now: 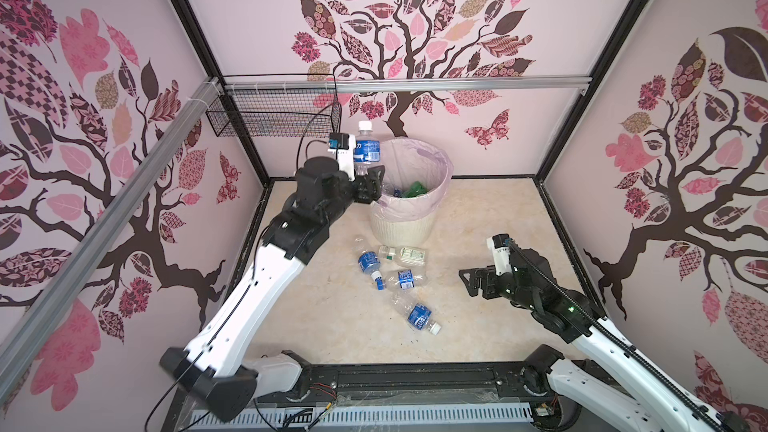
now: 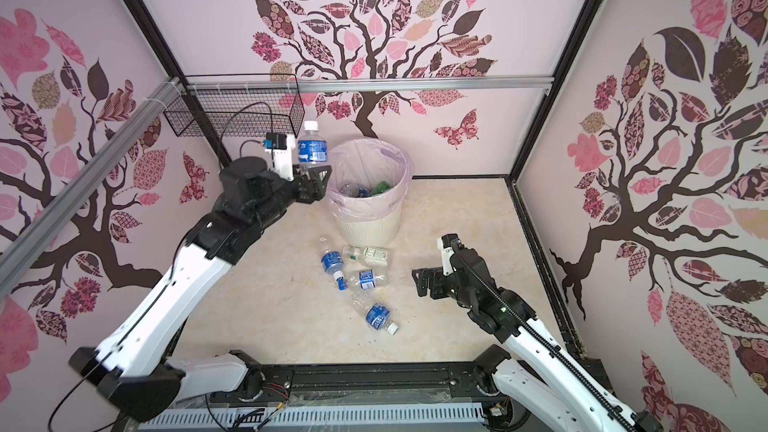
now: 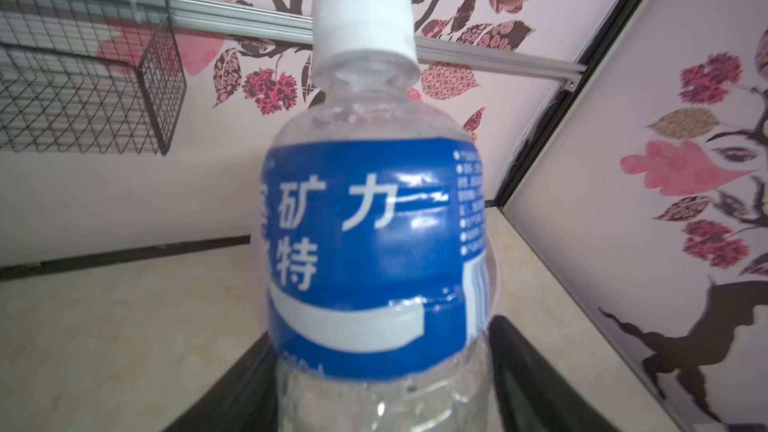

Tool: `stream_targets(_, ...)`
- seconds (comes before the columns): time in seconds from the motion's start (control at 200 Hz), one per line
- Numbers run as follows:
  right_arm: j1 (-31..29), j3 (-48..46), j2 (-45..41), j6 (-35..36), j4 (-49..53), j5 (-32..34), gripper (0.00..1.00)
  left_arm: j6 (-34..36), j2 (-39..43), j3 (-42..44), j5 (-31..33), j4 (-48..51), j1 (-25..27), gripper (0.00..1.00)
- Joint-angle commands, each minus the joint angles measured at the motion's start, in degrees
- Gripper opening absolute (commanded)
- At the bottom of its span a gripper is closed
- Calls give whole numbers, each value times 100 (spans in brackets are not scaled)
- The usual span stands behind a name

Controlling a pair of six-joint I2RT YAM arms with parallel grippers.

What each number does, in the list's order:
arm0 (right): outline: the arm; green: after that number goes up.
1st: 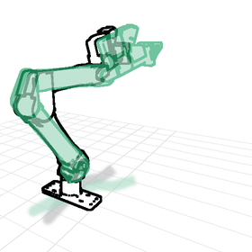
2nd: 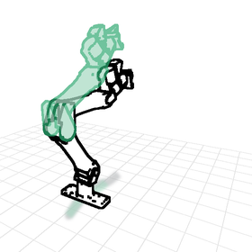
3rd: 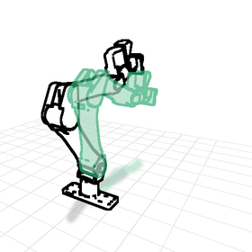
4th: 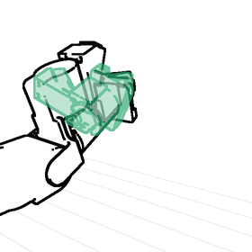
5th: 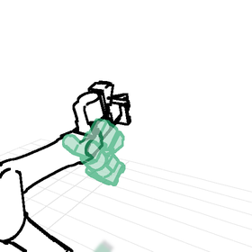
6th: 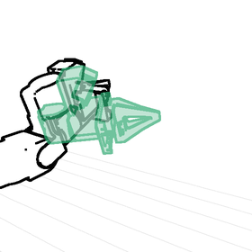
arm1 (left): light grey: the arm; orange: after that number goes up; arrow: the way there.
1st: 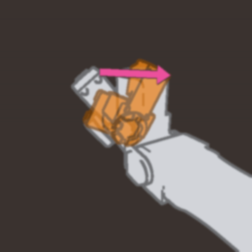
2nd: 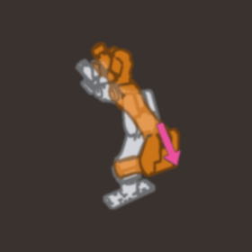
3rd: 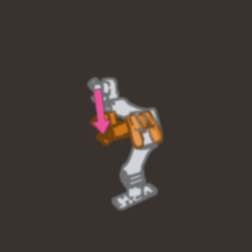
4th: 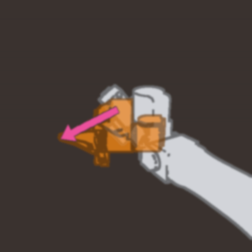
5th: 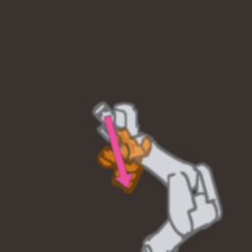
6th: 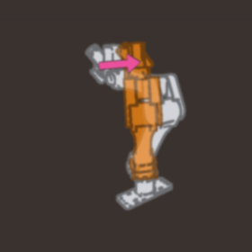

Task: Throw the plastic bottles in the bin
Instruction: 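Carry the water bottle with the left gripper and drop it into the bin, then grasp the clear bottle nearest the robot with the right gripper while the left gripper returns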

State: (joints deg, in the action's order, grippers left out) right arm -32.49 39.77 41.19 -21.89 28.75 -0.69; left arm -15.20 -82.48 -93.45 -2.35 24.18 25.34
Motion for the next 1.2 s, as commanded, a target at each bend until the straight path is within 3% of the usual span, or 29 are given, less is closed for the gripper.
stream_targets(0.0,-10,-72,-98,-104,25,-15,99,118,-793,-976,-1261,310,-188,98)
stream_targets(0.055,-12,-91,-140,-127,38,-15,99,170,-809,-1022,-1198,418,-188,98)
stream_targets(0.215,-12,-213,-211,-149,-12,-27,99,186,168,-33,-709,45,-239,98)
stream_targets(0.51,-12,-164,191,-107,-203,-332,98,405,1598,776,-98,1039,-276,97)
stream_targets(0.75,-36,56,712,109,-110,-961,96,404,2697,1690,230,1758,-282,97)
stream_targets(0.976,-860,370,1506,424,65,-919,96,293,3835,2790,466,2163,-282,97)
stream_targets(1.191,-1003,470,1998,589,-121,-1364,95,74,4855,3834,447,2234,-284,97)
